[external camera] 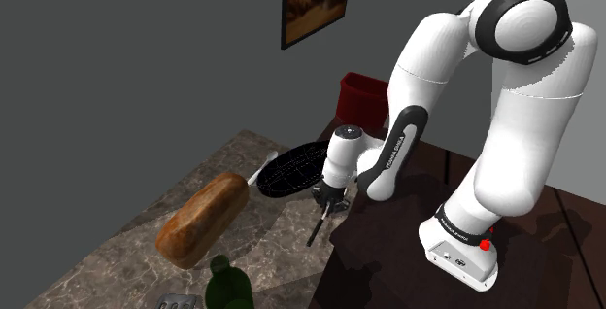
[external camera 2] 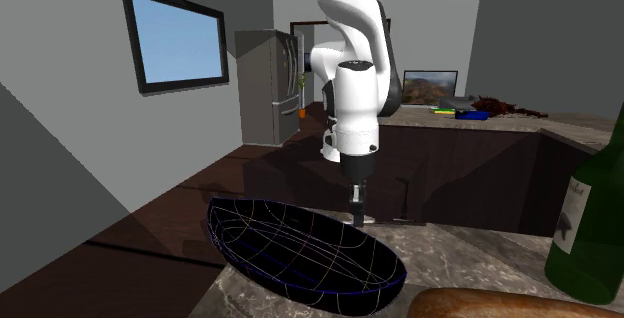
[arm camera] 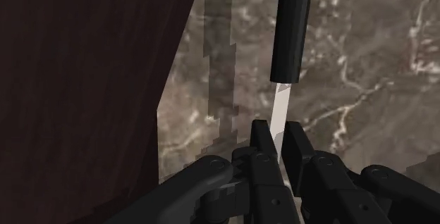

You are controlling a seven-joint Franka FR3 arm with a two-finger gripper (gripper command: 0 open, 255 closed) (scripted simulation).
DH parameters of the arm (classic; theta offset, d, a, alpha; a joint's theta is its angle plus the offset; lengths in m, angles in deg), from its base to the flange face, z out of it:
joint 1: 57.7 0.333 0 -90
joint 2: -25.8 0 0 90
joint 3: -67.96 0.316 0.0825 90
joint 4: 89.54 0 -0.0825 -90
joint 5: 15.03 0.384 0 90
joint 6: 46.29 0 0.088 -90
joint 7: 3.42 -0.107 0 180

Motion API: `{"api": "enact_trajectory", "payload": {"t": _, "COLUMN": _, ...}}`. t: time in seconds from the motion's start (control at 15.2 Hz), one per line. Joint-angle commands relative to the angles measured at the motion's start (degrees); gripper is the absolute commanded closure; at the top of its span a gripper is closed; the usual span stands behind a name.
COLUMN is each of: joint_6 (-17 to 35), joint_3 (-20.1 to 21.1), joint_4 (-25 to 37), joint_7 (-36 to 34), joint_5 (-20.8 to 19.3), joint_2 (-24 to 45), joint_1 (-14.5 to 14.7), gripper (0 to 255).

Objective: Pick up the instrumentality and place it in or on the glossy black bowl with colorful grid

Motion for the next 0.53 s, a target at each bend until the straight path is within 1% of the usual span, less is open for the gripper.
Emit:
{"api": "enact_trajectory", "payload": {"t": 0.0, "joint_6": -1.68, "joint_3": 3.62, "joint_4": -0.57, "joint_7": 1.27, "joint_5": 1.96, "joint_2": -2.07, "joint_1": -2.99, "gripper": 255}}
{"api": "enact_trajectory", "payload": {"t": 0.2, "joint_6": -4.37, "joint_3": 10.16, "joint_4": -1.43, "joint_7": 4.74, "joint_5": 6.84, "joint_2": -5.54, "joint_1": -8.30, "gripper": 255}}
{"api": "enact_trajectory", "payload": {"t": 0.33, "joint_6": -6.24, "joint_3": 14.54, "joint_4": -1.89, "joint_7": 7.92, "joint_5": 11.38, "joint_2": -8.01, "joint_1": -11.52, "gripper": 255}}
{"api": "enact_trajectory", "payload": {"t": 0.46, "joint_6": -8.25, "joint_3": 18.41, "joint_4": -2.21, "joint_7": 11.66, "joint_5": 16.77, "joint_2": -10.69, "joint_1": -14.01, "gripper": 255}}
